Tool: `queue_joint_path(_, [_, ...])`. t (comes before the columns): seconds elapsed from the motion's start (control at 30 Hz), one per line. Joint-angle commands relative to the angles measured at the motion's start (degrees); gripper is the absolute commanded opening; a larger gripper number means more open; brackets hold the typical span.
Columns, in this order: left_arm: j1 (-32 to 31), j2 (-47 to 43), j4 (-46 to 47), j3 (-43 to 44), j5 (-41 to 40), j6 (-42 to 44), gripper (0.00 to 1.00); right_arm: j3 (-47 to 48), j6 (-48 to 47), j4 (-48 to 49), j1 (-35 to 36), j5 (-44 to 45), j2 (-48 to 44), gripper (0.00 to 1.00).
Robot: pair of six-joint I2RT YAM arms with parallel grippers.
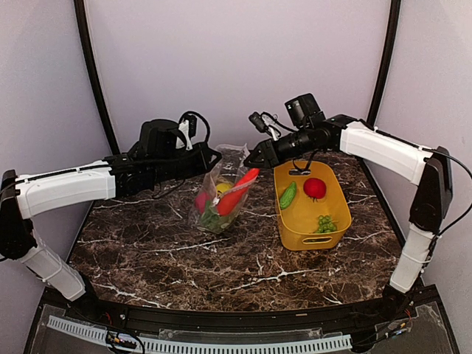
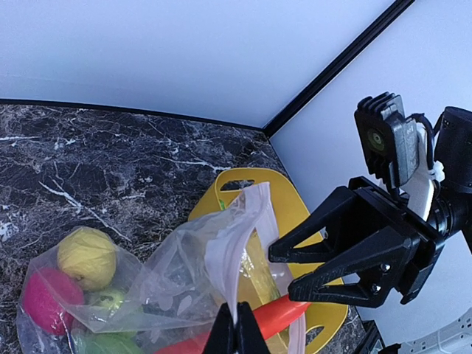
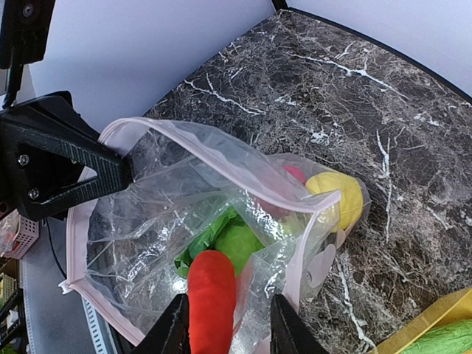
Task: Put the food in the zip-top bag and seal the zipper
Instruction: Adjust the zipper food storage bag at the center of the board.
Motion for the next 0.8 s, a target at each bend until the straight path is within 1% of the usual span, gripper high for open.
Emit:
queue_joint_path(0.0, [0.4,-0.2,1.1,-1.5,1.0,0.5,0.01,2.7,1.5,0.0,0.0,2.5,-2.6,0.36])
queue_joint_path(0.13, [0.4,0.3,2.3,-2.1,1.6,-0.1,0.01,4.6,1.1,-1.5,0.0,4.8,-1.5,0.38])
queue_joint_path(0.23, [0.4,0.6,2.5,-2.1,2.0,-0.2,0.01,4.6,0.5,-2.2,0.0,5.0,0.2,0.38])
queue_joint_path(0.47, [0.4,0.7,2.3,-2.0,2.2,-0.1,0.01,6.7,-0.7,-5.0,0.0,6.3,4.0,0.37])
queue_joint_path(0.53, [0.4,0.7,2.4,-2.0,2.1,-0.1,0.01,6.8,-0.5,-5.7,0.0,5.2,4.7,0.32])
queue_joint_path(0.57, [0.4,0.7,2.4,-2.1,2.0,-0.1,0.01,6.6,-0.3,-5.8,0.0,5.0,4.9,0.25])
queue_joint_path(0.6, [0.4,0.7,2.4,-2.1,2.0,-0.1,0.01,6.4,0.2,-5.9,0.0,4.8,5.0,0.12])
queue_joint_path(0.63, [0.4,0.6,2.3,-2.1,1.7,0.2,0.01,6.6,0.4,-6.2,-0.1,4.1,5.2,0.01])
queue_joint_path(0.7, [0.3,0.2,1.1,-1.3,0.3,1.7,0.01,9.6,1.6,-7.3,-0.3,2.1,4.8,0.00])
queue_joint_path(0.73, [0.1,-0.4,-1.3,0.2,-1.5,2.3,0.01,11.4,1.9,-6.9,-0.2,1.0,3.5,0.00])
queue_joint_path(0.77, [-0.2,-0.8,-3.2,1.0,-2.5,4.9,0.01,13.3,2.0,-6.0,0.1,1.2,1.8,0.00])
